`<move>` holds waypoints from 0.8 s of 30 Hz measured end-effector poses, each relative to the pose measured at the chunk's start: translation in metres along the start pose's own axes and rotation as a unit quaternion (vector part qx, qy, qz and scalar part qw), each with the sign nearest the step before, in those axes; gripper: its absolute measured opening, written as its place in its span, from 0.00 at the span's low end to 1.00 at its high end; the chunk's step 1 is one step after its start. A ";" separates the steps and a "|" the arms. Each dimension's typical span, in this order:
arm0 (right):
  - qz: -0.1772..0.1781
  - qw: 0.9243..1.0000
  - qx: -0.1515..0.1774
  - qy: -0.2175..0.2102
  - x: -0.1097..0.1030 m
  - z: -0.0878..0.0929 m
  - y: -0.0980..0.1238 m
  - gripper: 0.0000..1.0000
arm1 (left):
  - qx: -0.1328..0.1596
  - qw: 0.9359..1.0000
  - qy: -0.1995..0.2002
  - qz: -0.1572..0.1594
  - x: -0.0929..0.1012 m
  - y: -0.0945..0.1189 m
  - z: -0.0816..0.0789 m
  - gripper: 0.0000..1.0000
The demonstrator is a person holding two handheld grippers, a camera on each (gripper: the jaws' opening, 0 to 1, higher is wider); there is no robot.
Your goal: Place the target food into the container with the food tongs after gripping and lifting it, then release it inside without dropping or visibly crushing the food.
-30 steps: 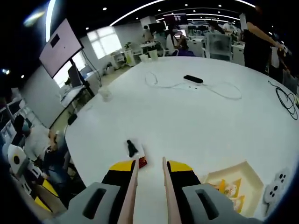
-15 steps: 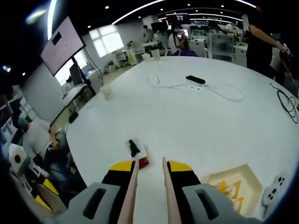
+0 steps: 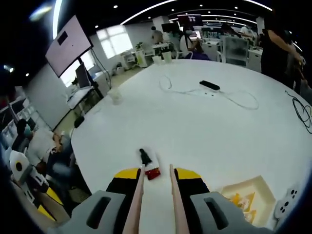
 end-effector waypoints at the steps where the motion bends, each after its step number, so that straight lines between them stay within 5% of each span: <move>1: -0.001 1.000 0.000 0.001 -0.001 -0.001 0.000 0.26 | 0.000 1.000 0.001 0.000 0.000 0.000 0.000 0.28; 24: -0.022 0.999 -0.019 0.018 -0.015 0.002 -0.015 0.26 | 0.001 1.000 0.014 -0.014 -0.002 0.011 0.014 0.29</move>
Point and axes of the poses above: the point that each gripper's makers call its tool centre point, and the gripper's own axes: y roughly backward along the fingers, x roughly to its right, z roughly out of its underside, the point moved 7 cm from there along y, roughly backward along the fingers, and after that the axes turned 2 degrees about -z, right-handed, at the moved point
